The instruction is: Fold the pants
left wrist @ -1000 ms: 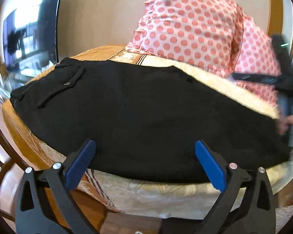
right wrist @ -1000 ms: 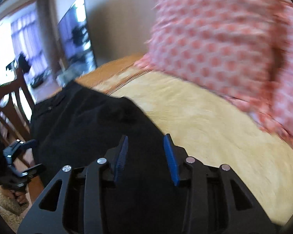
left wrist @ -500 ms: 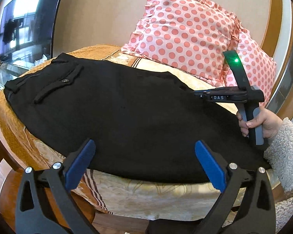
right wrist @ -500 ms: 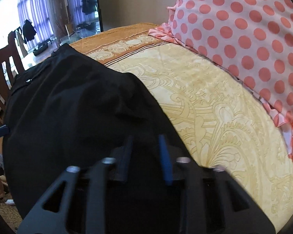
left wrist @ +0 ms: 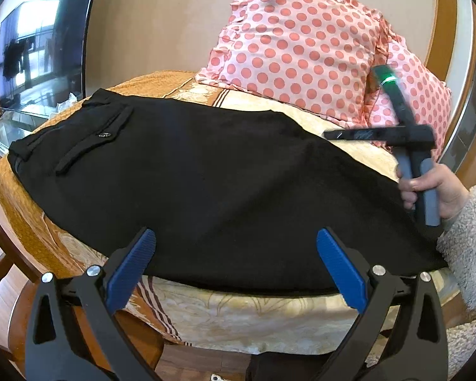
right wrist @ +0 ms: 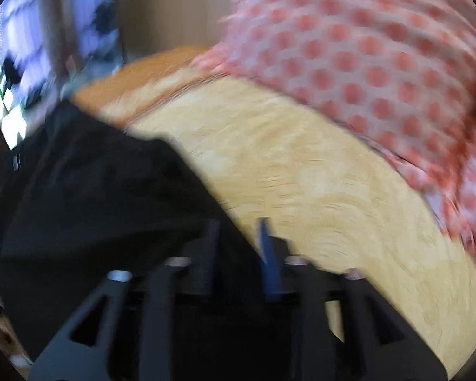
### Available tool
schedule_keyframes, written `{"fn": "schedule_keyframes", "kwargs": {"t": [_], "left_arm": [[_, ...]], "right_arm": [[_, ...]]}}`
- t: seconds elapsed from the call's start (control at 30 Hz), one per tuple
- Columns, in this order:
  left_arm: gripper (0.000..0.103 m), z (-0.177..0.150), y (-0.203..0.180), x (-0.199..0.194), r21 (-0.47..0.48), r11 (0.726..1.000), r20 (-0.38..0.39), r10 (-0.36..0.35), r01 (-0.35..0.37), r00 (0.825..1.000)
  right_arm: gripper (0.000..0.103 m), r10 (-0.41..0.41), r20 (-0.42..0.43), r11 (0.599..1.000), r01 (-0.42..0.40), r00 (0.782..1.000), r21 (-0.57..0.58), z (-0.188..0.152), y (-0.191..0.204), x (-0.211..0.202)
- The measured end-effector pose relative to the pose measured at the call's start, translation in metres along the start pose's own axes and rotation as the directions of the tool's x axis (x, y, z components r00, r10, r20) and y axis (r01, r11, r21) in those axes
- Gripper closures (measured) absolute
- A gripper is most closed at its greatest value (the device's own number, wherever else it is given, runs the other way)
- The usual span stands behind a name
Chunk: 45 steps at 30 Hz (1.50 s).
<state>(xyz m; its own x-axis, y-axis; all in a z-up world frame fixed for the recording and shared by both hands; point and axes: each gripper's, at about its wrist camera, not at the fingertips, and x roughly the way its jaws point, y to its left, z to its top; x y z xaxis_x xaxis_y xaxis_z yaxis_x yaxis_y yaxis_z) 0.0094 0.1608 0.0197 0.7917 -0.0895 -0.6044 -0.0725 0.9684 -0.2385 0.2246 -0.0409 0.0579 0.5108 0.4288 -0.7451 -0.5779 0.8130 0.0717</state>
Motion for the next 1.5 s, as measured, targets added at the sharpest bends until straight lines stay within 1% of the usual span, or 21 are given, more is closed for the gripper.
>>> {"fn": "schedule_keyframes", "kwargs": {"t": [0.1, 0.23, 0.4, 0.47, 0.5, 0.53, 0.57, 0.63, 0.7, 0.8, 0.9, 0.93, 0.97, 1.0, 1.03, 1.1, 1.13, 1.2, 1.33, 1.43, 1.5], "left_arm": [[0.002, 0.003, 0.001, -0.013, -0.034, 0.995, 0.049, -0.093, 0.094, 0.994], [0.002, 0.006, -0.015, -0.009, 0.004, 0.994, 0.051, -0.106, 0.106, 0.993], [0.002, 0.002, -0.027, 0.014, 0.012, 0.998, -0.035, -0.06, 0.06, 0.998], [0.002, 0.0, -0.03, 0.014, 0.021, 0.999, -0.028, -0.035, 0.036, 0.999], [0.002, 0.0, -0.03, 0.014, 0.018, 0.999, -0.03, -0.03, 0.031, 0.999], [0.002, 0.0, -0.029, 0.015, 0.012, 1.0, -0.029, -0.028, 0.028, 0.999], [0.002, 0.0, -0.029, 0.015, 0.007, 1.0, -0.028, -0.028, 0.028, 0.999], [0.002, 0.0, -0.027, 0.013, 0.002, 1.0, -0.026, -0.03, 0.03, 0.999], [0.002, -0.001, -0.027, 0.013, 0.004, 1.0, -0.021, -0.03, 0.03, 0.999], [0.002, -0.003, -0.029, 0.013, 0.018, 1.0, -0.014, -0.021, 0.022, 1.0], [0.002, -0.003, -0.031, 0.014, 0.029, 1.0, -0.016, -0.011, 0.011, 1.0], [0.002, -0.002, -0.031, 0.014, 0.032, 0.999, -0.019, -0.007, 0.007, 1.0], [0.002, -0.002, -0.032, 0.014, 0.033, 0.999, -0.021, -0.004, 0.005, 1.0], [0.002, -0.002, -0.032, 0.014, 0.033, 0.999, -0.022, -0.003, 0.004, 1.0], [0.002, -0.002, -0.032, 0.014, 0.031, 1.0, -0.023, -0.003, 0.004, 1.0], [0.002, -0.002, -0.031, 0.014, 0.028, 1.0, -0.021, -0.005, 0.006, 1.0], [0.002, -0.002, -0.031, 0.014, 0.027, 1.0, -0.021, -0.005, 0.005, 1.0], [0.002, -0.002, -0.032, 0.014, 0.025, 1.0, -0.023, 0.0, 0.0, 1.0], [0.002, -0.002, -0.032, 0.015, 0.017, 1.0, -0.026, 0.007, -0.006, 1.0], [0.002, -0.001, -0.032, 0.015, 0.012, 1.0, -0.026, 0.006, -0.006, 1.0], [0.002, -0.001, -0.031, 0.015, 0.015, 1.0, -0.027, 0.007, -0.007, 1.0]], "right_arm": [[0.057, 0.073, 0.026, 0.995, -0.075, 0.997, 0.06, -0.018, -0.016, -0.036], [0.058, 0.083, -0.048, 0.994, -0.08, 0.995, 0.07, -0.05, -0.023, -0.044], [0.058, -0.077, -0.102, 0.995, 0.083, 0.992, 0.056, -0.073, -0.041, -0.038], [0.057, -0.157, -0.104, 0.985, 0.163, 0.982, 0.05, -0.082, -0.052, -0.041], [0.057, -0.22, -0.098, 0.974, 0.224, 0.971, 0.038, -0.086, -0.057, -0.046], [0.057, -0.34, -0.095, 0.939, 0.343, 0.936, 0.017, -0.094, -0.064, -0.053], [0.057, -0.401, -0.082, 0.915, 0.404, 0.912, 0.022, -0.1, -0.071, -0.062], [0.051, -0.425, -0.04, 0.895, 0.426, 0.904, 0.129, -0.117, -0.094, -0.095], [0.012, -0.481, -0.007, 0.837, 0.462, 0.877, 0.293, -0.142, -0.125, -0.137], [0.01, -0.596, -0.009, 0.668, 0.501, 0.803, 0.55, -0.199, -0.177, -0.209], [0.016, -0.693, -0.074, 0.418, 0.483, 0.718, 0.77, -0.271, -0.228, -0.279], [0.019, -0.705, -0.123, 0.296, 0.448, 0.698, 0.844, -0.306, -0.248, -0.305], [0.027, -0.698, -0.143, 0.22, 0.401, 0.702, 0.889, -0.331, -0.262, -0.321], [0.032, -0.687, -0.146, 0.183, 0.364, 0.712, 0.913, -0.345, -0.268, -0.326], [0.033, -0.661, -0.13, 0.131, 0.283, 0.74, 0.95, -0.371, -0.279, -0.337], [0.039, -0.621, -0.111, 0.087, 0.208, 0.776, 0.974, -0.396, -0.289, -0.343], [0.039, -0.601, -0.096, 0.082, 0.181, 0.794, 0.98, -0.404, -0.291, -0.342], [0.04, -0.602, -0.07, 0.11, 0.169, 0.796, 0.98, -0.401, -0.283, -0.344], [0.041, -0.543, 0.018, 0.163, 0.084, 0.84, 0.983, -0.397, -0.28, -0.335], [0.053, -0.474, 0.091, 0.188, -0.001, 0.876, 0.982, -0.392, -0.275, -0.319], [0.062, -0.467, 0.102, 0.2, -0.008, 0.878, 0.98, -0.387, -0.273, -0.306]]}}
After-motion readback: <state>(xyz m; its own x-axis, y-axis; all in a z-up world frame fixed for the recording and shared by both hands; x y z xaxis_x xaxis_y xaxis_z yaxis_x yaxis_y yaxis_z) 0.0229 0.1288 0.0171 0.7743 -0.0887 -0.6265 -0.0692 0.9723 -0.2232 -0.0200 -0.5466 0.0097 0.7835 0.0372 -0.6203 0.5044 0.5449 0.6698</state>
